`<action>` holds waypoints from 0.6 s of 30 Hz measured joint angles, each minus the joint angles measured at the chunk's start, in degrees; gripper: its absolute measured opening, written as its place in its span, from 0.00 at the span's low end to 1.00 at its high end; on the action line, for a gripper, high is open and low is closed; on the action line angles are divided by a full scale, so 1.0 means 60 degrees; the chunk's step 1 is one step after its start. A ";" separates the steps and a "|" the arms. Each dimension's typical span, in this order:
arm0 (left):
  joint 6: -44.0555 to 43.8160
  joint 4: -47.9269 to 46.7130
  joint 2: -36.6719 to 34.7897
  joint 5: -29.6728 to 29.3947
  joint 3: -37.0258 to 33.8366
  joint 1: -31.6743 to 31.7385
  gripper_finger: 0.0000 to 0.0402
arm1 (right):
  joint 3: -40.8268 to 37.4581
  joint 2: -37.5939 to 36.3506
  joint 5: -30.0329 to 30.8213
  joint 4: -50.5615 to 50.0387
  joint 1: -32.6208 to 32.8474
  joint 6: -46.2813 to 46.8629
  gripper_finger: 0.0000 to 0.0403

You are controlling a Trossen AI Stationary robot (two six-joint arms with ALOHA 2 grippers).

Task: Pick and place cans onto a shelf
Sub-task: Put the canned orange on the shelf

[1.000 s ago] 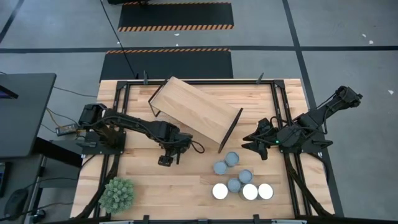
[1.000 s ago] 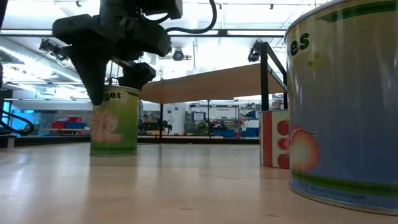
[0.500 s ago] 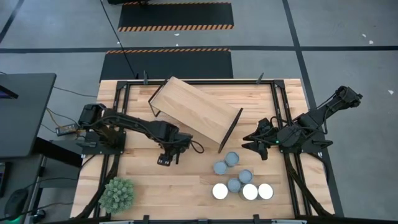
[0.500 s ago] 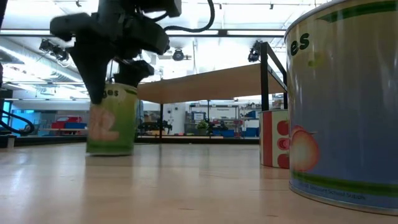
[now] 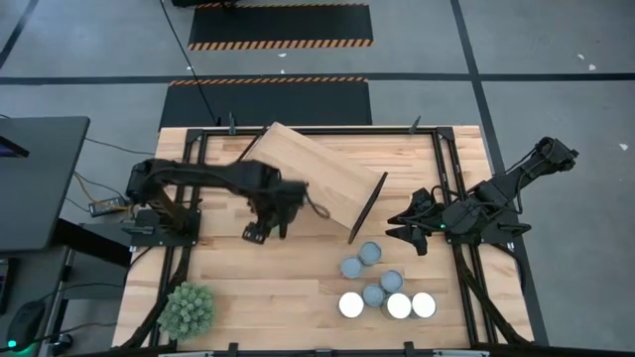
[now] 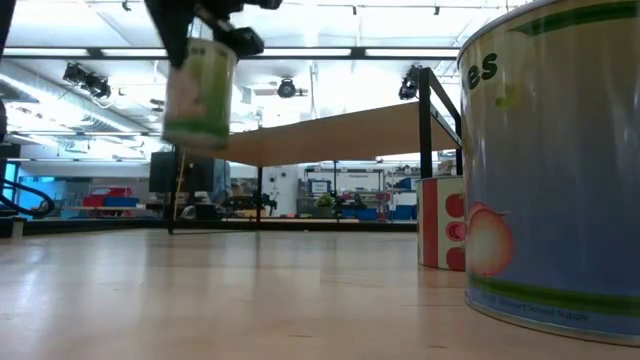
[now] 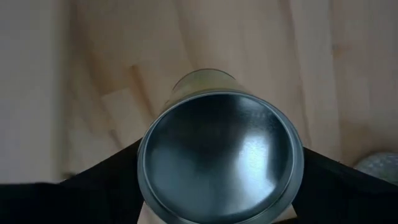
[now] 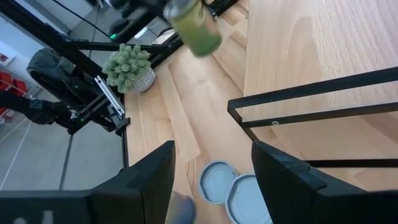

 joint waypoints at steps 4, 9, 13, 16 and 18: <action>0.0549 -0.0349 0.0000 -0.0045 0.1008 0.0650 0.80 | 0.0000 0.0000 -0.0013 0.0001 0.0000 0.0009 0.54; 0.1506 -0.0508 -0.0004 -0.0043 0.2097 0.1439 0.80 | 0.0000 0.0000 -0.0002 0.0016 0.0000 0.0058 0.54; 0.2195 -0.0466 -0.0006 -0.0249 0.2400 0.2160 0.80 | 0.0000 0.0000 0.0095 0.0023 0.0000 0.0067 0.54; 0.2571 -0.0331 0.0063 -0.0371 0.2393 0.2705 0.80 | 0.0000 0.0000 0.0230 0.0023 0.0000 0.0067 0.54; 0.2765 -0.0134 0.0120 -0.0844 0.2392 0.3040 0.80 | 0.0000 0.0000 0.0304 0.0021 0.0000 0.0067 0.54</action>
